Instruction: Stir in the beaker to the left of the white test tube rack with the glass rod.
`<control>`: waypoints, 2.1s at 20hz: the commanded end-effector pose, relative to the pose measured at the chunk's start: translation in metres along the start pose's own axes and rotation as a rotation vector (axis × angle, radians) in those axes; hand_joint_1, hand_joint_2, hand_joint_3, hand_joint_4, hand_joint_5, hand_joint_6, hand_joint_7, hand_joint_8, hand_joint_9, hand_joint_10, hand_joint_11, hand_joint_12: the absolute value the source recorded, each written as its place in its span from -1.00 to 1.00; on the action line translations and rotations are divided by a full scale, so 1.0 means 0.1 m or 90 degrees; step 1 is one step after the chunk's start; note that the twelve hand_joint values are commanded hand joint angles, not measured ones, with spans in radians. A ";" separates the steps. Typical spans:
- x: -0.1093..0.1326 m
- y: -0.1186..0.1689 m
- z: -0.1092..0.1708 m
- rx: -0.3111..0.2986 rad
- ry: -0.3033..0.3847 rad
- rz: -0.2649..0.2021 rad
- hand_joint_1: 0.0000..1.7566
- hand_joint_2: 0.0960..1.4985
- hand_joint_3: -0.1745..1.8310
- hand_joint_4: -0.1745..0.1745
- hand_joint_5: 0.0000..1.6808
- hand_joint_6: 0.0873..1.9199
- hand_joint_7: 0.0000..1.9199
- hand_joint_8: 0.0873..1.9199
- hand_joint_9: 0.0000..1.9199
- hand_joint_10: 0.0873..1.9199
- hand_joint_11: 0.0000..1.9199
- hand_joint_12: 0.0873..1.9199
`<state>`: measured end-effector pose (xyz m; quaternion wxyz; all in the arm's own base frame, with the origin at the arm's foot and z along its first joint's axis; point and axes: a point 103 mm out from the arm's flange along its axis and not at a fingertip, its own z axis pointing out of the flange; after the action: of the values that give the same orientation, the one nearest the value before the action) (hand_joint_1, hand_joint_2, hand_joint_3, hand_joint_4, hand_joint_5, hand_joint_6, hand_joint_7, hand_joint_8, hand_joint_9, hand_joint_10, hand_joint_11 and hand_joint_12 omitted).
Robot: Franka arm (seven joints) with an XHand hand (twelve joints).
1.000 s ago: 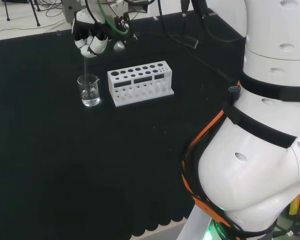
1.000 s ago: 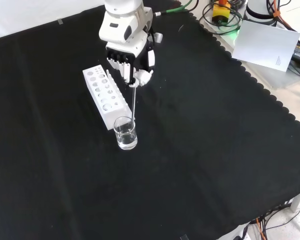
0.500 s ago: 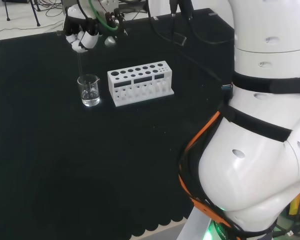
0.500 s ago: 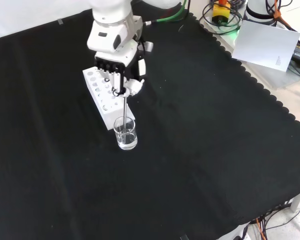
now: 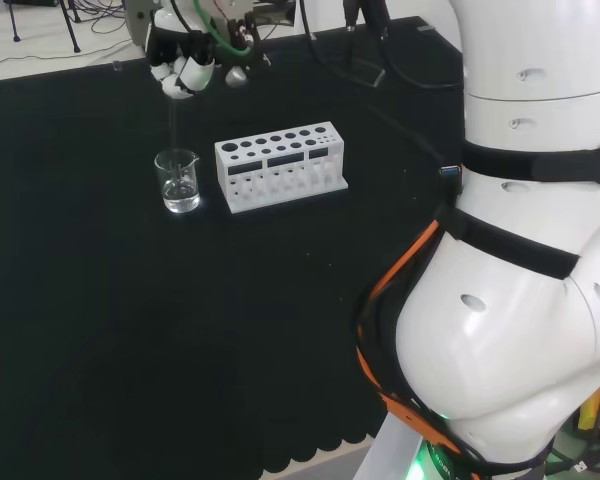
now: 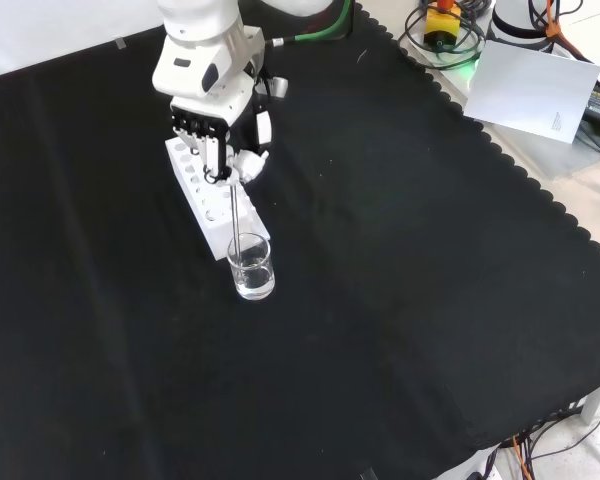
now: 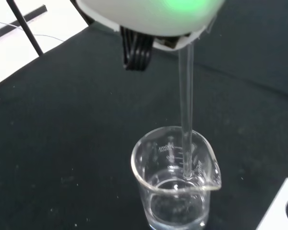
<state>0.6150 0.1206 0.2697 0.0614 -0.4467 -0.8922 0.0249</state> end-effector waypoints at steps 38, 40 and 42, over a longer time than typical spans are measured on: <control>0.01 -0.35 -0.13 0.004 -0.020 0.027 0.37 -0.24 -0.01 -1.00 0.38 -0.07 0.51 0.29 0.93 -0.01 0.93 0.04; 0.05 -0.39 -0.13 0.007 -0.023 0.026 0.37 -0.24 -0.01 -1.00 0.38 -0.07 0.50 0.29 0.93 -0.01 0.93 0.04; 0.06 -0.39 -0.12 0.008 -0.016 0.022 0.37 -0.24 -0.01 -1.00 0.38 -0.07 0.51 0.29 0.93 -0.01 0.93 0.04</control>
<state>0.5954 0.1132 0.2822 0.0553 -0.4572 -0.8870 0.0336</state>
